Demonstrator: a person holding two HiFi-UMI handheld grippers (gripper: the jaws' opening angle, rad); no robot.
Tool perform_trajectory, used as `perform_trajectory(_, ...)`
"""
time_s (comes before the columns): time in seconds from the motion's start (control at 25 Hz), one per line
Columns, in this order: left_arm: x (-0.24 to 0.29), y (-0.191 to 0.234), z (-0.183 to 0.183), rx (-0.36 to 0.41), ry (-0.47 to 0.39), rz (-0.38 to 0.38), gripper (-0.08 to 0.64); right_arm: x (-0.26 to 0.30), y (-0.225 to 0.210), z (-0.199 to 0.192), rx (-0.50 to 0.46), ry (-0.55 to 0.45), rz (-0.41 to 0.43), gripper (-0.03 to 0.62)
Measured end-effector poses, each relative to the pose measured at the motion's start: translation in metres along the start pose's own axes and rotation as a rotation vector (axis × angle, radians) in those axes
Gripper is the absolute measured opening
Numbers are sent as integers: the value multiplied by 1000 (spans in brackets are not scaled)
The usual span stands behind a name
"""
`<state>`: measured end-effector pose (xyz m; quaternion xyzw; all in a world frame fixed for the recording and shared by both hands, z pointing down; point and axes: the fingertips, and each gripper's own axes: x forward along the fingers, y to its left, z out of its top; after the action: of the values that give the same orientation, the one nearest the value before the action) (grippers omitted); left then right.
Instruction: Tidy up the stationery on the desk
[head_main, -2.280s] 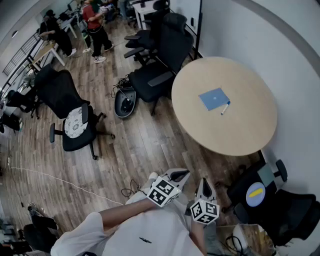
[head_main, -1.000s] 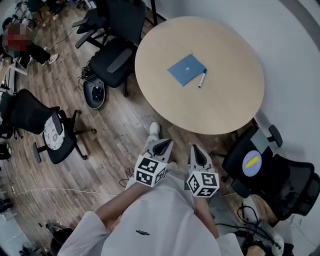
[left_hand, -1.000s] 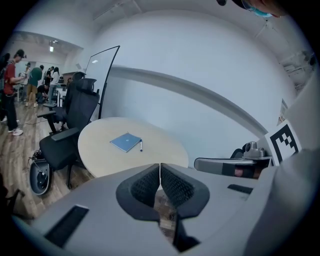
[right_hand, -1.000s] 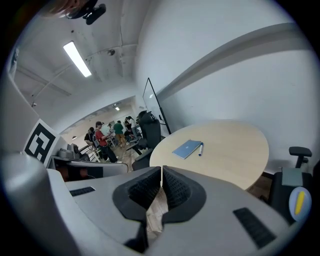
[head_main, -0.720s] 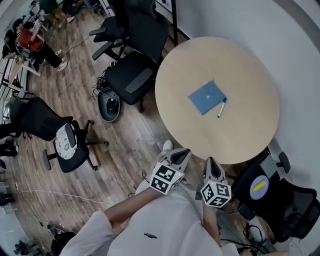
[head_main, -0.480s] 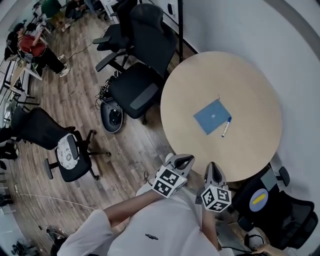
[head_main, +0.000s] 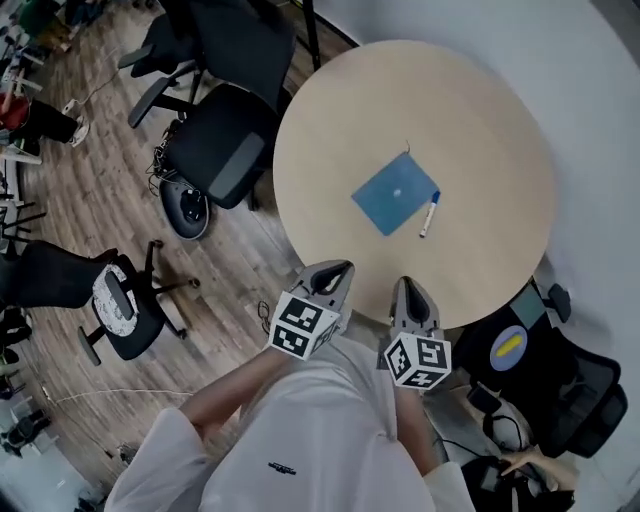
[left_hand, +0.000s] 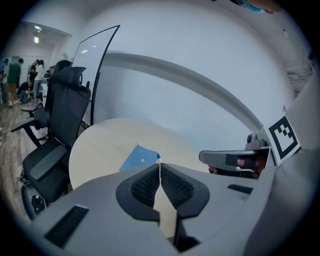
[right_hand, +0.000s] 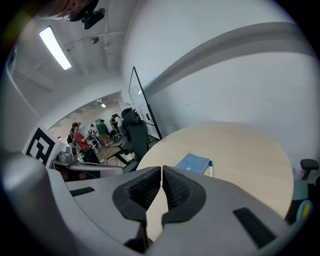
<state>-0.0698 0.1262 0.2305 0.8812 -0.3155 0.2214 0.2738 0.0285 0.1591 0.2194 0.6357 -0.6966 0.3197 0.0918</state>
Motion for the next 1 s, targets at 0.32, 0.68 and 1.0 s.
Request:
perform_trajectory(0.32, 69, 9, -7, -23, 73, 41, 25, 44, -42, 8, -41, 58, 41, 37)
perform_trajectory(0.68, 107, 29, -3, -43, 93, 57, 25, 84, -60, 4, -16, 105, 46, 37)
perform_trajectory(1.0, 138, 47, 0, -4, 104, 32, 168, 112, -68, -1, 24, 105, 30, 38)
